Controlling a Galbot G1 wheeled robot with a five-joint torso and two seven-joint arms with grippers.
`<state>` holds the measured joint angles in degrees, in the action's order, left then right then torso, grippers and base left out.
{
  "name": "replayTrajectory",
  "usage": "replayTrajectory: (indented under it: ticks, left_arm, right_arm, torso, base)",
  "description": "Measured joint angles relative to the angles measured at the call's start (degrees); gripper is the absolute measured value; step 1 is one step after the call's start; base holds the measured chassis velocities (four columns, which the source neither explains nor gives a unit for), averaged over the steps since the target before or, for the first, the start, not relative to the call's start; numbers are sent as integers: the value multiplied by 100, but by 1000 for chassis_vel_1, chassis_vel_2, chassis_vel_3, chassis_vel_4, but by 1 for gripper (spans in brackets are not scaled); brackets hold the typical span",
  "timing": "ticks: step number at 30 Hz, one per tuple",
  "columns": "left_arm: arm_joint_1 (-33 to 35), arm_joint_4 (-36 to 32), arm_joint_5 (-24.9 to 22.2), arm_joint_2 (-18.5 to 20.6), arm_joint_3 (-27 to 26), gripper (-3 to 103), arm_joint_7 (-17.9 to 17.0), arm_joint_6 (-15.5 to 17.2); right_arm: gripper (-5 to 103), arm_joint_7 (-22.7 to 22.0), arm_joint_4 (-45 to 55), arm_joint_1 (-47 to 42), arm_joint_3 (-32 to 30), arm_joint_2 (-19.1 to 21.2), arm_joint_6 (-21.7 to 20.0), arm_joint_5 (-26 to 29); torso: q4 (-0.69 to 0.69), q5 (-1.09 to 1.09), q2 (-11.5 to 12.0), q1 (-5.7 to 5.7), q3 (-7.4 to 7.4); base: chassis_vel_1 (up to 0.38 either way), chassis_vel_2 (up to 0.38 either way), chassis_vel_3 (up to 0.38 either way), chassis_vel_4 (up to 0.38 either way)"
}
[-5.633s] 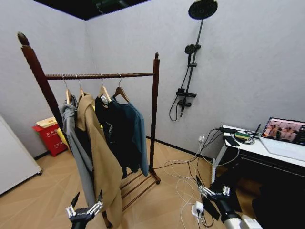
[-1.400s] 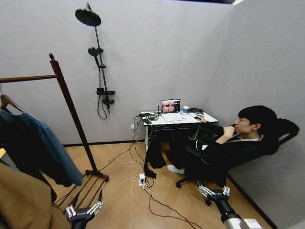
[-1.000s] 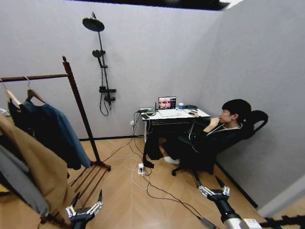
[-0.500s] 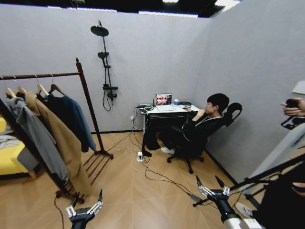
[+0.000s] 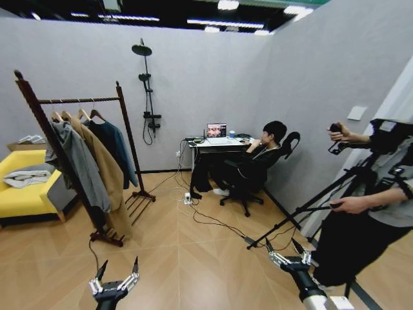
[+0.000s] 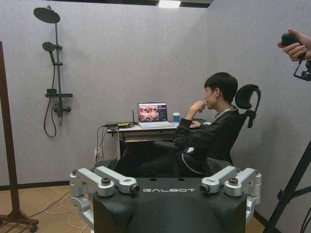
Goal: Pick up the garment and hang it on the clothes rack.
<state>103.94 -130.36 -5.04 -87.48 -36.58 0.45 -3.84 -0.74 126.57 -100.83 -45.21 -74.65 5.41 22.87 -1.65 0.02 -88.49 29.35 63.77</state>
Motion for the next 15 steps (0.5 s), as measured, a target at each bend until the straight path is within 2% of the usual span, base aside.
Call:
replayTrajectory:
  ticks: [4,15]
  left_arm:
    - [0,0,0,0,-1,100,-1,0]
    - [0,0,0,0,-2,100,-2,0]
  right_arm:
    - [100,0,0,3,0,0,0,0]
    - [100,0,0,0,0,0,0,0]
  torso:
    - [5,-1,3,5,2]
    - [1,-2,-2,-3,-1]
  base:
    - [-68,53,81,-32]
    - [9,22,19,5]
